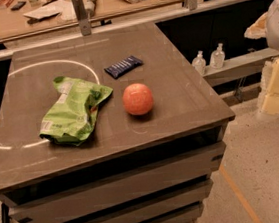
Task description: Pick apple
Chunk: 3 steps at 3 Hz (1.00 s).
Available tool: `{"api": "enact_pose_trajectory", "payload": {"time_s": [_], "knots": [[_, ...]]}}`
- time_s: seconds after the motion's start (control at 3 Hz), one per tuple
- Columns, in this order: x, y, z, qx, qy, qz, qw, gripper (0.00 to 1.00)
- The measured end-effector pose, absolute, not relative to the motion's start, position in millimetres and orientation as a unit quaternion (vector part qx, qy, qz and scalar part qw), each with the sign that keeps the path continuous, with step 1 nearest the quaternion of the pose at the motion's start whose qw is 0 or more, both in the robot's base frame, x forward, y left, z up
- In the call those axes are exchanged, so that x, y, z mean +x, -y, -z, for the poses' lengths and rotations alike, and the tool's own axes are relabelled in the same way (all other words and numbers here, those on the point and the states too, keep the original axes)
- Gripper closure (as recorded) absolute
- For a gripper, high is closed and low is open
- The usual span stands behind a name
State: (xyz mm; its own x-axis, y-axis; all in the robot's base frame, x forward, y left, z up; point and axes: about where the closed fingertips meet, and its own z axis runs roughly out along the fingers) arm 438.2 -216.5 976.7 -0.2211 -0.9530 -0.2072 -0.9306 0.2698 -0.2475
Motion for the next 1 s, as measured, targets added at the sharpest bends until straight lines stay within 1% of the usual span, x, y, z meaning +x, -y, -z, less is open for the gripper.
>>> {"api": "enact_pose_trajectory", "payload": {"time_s": [0.33, 0.67, 1.0], "knots": [[438, 217, -977, -0.603, -0.781, 0.035, 0.160, 0.00], [454, 198, -973, -0.619, -0.767, 0.026, 0.169, 0.00], [485, 173, -966, -0.635, -0.752, 0.010, 0.178, 0.00]]}}
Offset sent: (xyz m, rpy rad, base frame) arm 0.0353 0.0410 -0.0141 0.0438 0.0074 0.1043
